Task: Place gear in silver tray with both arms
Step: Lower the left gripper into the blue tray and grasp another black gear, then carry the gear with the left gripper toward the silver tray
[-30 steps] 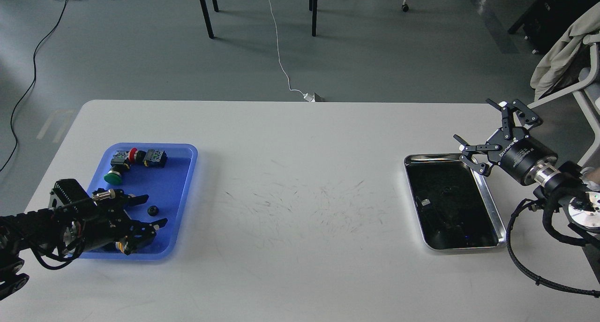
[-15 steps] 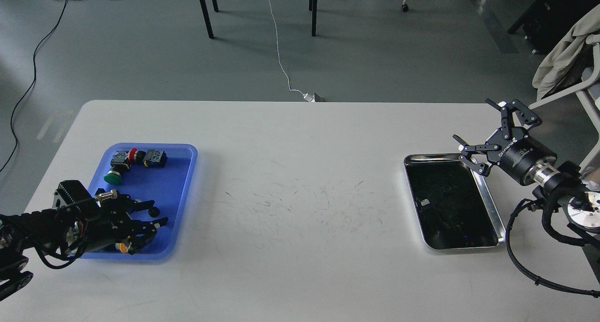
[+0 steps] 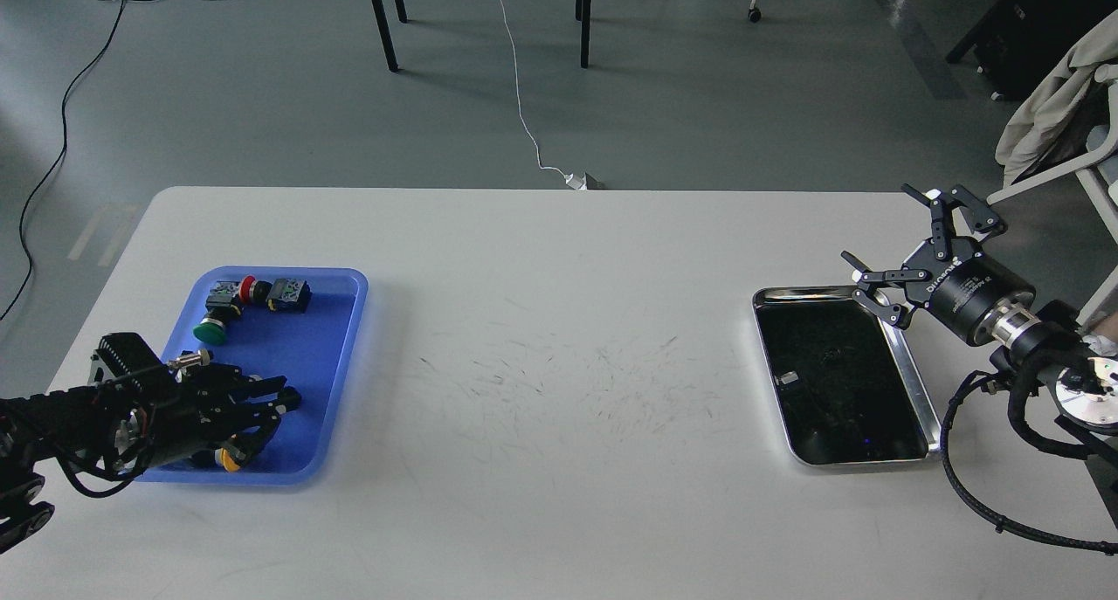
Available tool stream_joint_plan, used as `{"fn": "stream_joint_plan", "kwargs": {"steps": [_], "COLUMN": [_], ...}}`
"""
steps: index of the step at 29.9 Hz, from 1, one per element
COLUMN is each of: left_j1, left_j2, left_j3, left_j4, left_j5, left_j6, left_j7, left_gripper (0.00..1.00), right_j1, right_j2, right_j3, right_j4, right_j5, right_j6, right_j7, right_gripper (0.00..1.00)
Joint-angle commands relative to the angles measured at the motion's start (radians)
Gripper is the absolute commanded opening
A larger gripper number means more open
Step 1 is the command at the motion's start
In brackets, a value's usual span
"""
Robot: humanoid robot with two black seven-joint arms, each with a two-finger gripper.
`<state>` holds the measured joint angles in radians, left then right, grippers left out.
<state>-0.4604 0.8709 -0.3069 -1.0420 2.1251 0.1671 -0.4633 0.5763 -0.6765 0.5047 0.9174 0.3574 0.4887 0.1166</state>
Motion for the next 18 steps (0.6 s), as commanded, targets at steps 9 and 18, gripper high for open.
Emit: {"fn": "stream_joint_plan", "kwargs": {"steps": [9,18], "left_j1": [-0.107,-0.257], "left_j2": [0.095,0.106], "left_j3": [-0.008,-0.018], "left_j4": [-0.148,-0.507], "left_j5": [-0.074,-0.114], "left_j6": [-0.041,-0.210], "left_j7": [0.005,0.141], "left_gripper": [0.15,0.15], "right_j1": [0.007,0.010], "right_j2": [-0.011,-0.052], "right_j3": [0.006,0.009], "right_j4": [0.023,0.040], "right_j5": [0.000,0.000], "right_j6": [0.000,0.000], "right_j7": [0.000,0.000], "right_gripper": [0.97,0.97]}}
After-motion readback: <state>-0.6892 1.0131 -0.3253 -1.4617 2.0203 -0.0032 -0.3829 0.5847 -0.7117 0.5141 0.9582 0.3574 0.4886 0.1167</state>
